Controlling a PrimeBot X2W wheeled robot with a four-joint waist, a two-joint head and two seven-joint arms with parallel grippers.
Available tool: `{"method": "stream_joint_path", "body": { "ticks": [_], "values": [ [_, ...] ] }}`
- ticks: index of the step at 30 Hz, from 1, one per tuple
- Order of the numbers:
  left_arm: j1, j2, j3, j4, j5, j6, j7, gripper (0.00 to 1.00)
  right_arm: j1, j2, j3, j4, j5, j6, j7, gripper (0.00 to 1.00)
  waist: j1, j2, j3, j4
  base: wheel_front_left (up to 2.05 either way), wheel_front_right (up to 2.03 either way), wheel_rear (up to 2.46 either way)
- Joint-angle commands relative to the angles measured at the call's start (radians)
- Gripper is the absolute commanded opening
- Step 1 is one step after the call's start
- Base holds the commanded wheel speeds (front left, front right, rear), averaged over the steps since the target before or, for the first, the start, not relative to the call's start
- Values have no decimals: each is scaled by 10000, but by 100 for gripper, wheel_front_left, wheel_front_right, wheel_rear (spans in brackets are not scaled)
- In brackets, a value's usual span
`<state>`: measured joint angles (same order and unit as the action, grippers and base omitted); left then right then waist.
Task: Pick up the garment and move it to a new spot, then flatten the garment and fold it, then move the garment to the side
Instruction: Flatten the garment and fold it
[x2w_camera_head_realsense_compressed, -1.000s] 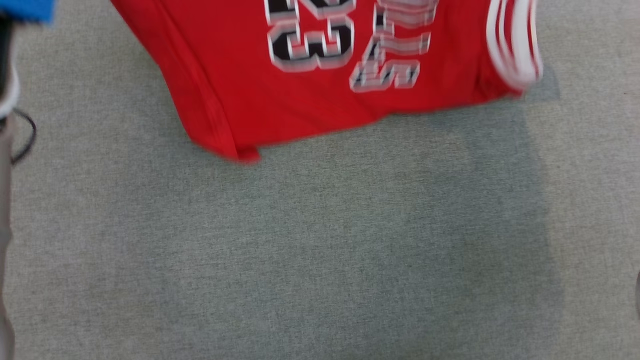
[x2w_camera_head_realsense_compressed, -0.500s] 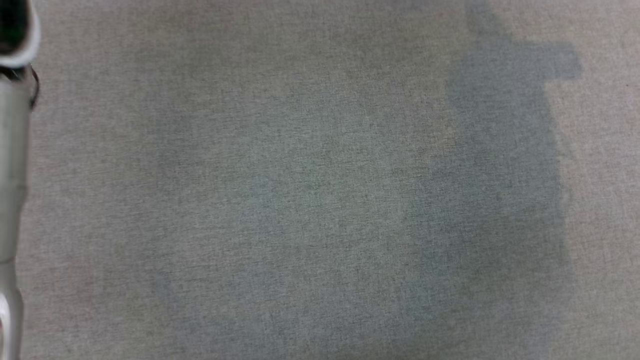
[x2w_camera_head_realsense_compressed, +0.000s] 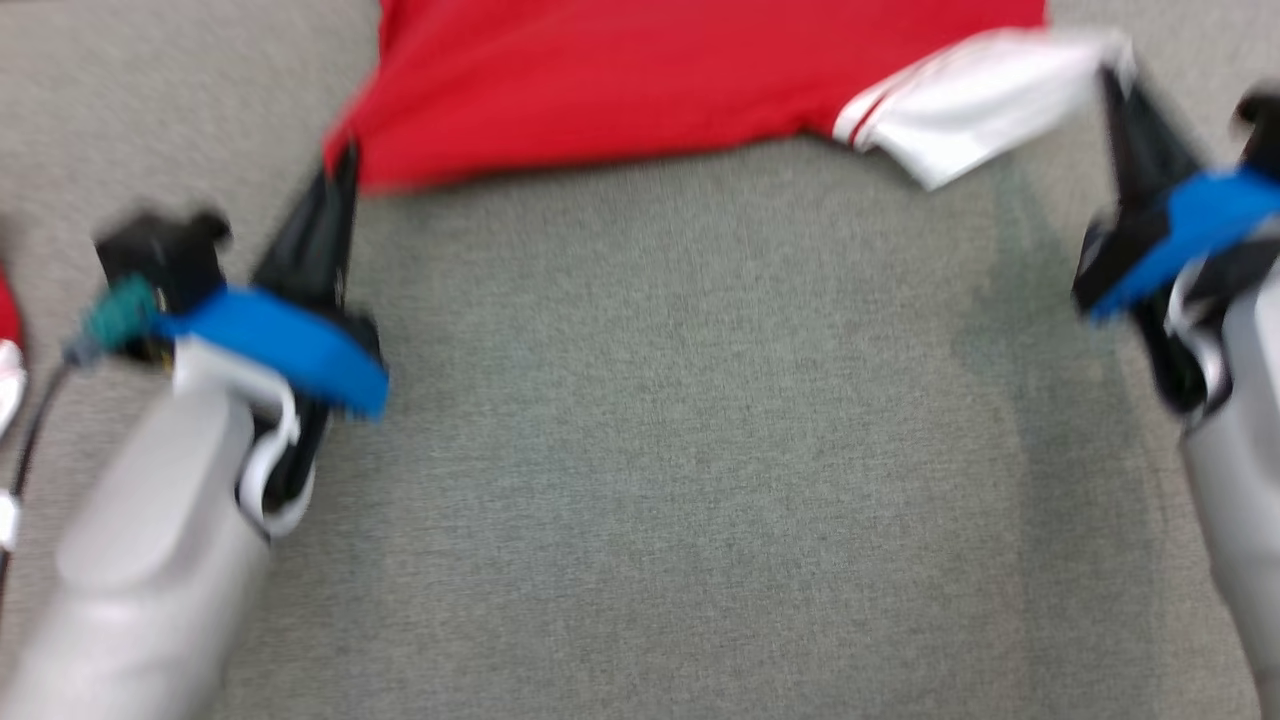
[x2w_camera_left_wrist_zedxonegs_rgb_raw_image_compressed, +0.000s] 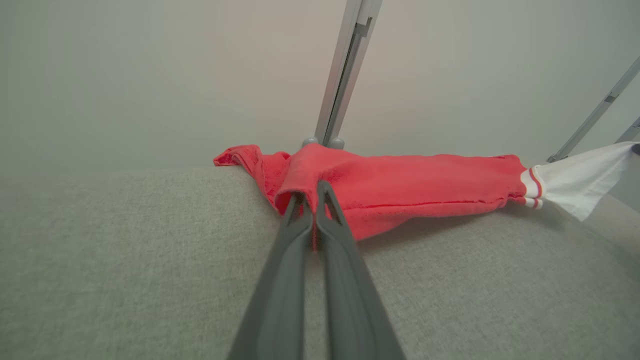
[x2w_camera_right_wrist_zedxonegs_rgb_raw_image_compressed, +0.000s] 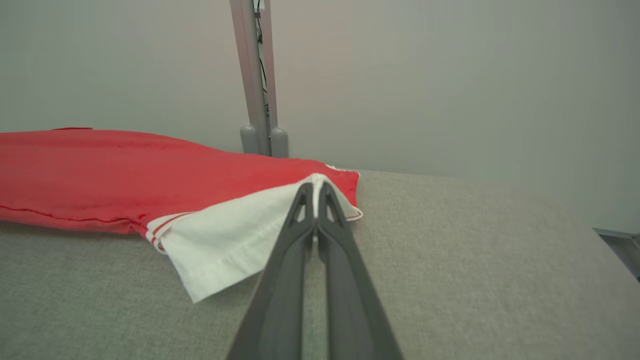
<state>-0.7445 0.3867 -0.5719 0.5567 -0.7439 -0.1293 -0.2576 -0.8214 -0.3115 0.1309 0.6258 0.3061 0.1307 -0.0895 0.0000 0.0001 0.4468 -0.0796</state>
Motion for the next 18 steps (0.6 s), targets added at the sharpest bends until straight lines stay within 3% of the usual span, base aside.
{"method": "stream_joint_path", "body": {
  "ticks": [1, 9, 18],
  "values": [
    [336, 42, 17, 46, -142, -9, -63, 0, 439, -51, -35, -144, 160, 1, 316, 0, 0, -1, -246, -81, 0, 0, 0],
    [2925, -248, -112, -41, -431, 112, -88, 0, 3919, 159, -1392, -2100, 215, -1, 2932, 0, 0, -1, -1700, 295, 0, 0, 0],
    [4572, -406, 210, -1006, -343, 543, -85, 0, 7770, 1706, -3147, -6261, -148, -1, 6522, 0, 0, -1, -2561, 662, 0, 0, 0]
  ]
}}
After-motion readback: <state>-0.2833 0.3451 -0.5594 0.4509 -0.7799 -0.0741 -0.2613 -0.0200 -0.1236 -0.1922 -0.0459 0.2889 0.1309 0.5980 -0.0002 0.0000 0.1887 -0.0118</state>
